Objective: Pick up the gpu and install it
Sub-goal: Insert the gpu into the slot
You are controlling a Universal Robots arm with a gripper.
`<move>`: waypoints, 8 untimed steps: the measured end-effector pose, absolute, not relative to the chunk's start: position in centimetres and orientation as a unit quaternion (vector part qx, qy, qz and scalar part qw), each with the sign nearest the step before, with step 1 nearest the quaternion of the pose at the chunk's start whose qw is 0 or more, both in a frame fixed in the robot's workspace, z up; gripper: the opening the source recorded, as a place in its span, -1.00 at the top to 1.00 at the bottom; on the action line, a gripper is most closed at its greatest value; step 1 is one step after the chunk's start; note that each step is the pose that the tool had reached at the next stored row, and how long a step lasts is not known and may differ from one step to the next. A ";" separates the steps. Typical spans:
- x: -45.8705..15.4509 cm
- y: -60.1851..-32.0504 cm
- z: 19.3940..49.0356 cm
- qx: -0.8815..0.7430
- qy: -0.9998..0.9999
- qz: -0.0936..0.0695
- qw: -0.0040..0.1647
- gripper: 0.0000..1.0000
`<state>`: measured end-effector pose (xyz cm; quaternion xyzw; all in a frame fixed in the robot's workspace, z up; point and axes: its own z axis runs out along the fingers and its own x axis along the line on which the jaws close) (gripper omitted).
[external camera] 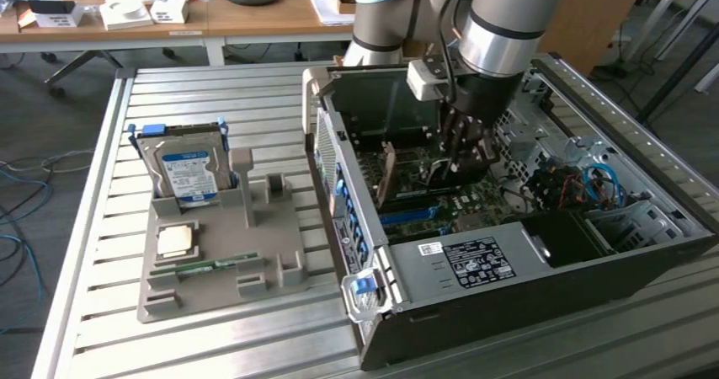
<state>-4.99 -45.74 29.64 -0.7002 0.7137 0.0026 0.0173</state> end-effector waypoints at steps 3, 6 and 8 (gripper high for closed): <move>-5.0 -45.7 29.2 -0.700 0.714 0.003 0.017 0.47; -5.0 -45.7 28.9 -0.700 0.714 0.003 0.017 0.47; -5.0 -45.7 28.8 -0.700 0.714 0.003 0.017 0.47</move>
